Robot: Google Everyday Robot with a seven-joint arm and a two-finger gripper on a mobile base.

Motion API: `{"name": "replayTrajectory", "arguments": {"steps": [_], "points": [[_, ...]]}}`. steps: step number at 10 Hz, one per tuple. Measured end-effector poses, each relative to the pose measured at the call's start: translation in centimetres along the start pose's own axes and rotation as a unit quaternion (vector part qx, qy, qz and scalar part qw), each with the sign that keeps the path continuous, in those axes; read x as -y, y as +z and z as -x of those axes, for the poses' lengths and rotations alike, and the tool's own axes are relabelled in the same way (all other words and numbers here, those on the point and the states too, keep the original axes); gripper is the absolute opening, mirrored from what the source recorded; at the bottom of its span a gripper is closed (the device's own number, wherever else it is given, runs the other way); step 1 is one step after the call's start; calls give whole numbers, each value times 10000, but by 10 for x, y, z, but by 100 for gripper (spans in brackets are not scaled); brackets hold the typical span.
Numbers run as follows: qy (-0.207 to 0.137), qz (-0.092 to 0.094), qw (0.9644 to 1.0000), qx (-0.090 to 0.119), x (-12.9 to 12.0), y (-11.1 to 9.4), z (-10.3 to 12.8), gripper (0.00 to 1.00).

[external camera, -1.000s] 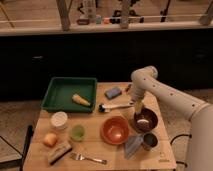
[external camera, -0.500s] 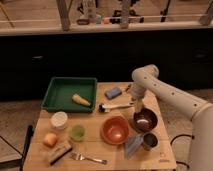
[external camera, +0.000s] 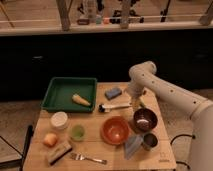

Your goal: Place brush in plastic cup

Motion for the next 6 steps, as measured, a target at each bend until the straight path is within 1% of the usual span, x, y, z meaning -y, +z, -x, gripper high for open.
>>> {"name": "replayTrajectory", "arguments": {"steps": [2,3,6], "points": [[-147,14,9999,72,7,0,17,80],[-188,66,9998,93,7,2,20,80],[-289,230,9991,211,12,15,33,80]]}}
